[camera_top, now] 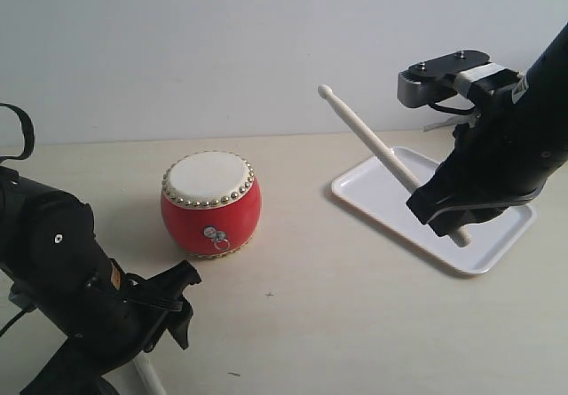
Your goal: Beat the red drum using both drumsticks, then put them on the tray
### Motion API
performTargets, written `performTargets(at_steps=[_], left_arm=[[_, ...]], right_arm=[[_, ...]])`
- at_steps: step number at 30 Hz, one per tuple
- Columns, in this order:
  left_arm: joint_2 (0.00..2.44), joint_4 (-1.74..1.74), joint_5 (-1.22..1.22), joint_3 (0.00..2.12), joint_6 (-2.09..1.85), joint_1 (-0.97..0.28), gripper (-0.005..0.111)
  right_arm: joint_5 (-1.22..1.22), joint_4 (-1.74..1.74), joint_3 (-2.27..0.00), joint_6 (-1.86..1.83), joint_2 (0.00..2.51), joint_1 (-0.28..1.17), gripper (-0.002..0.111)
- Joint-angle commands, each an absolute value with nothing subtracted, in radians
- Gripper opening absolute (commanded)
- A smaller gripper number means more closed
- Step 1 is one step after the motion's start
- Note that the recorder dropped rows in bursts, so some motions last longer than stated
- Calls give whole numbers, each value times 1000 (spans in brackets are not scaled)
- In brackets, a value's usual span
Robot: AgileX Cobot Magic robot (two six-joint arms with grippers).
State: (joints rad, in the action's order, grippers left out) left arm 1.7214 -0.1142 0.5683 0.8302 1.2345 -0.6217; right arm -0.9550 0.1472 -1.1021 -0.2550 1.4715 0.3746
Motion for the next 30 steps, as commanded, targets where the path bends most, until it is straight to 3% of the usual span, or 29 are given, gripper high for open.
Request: performTargets(at_steps=[1,30], left_arm=[[1722,-112,568,826,1231,-628,73],[1796,-171,580,826,1127,-626,68]], right_arm=[[-943,151,-1101,-265,1466,372,0],[-941,151,-1101,-269,1466,372,0]])
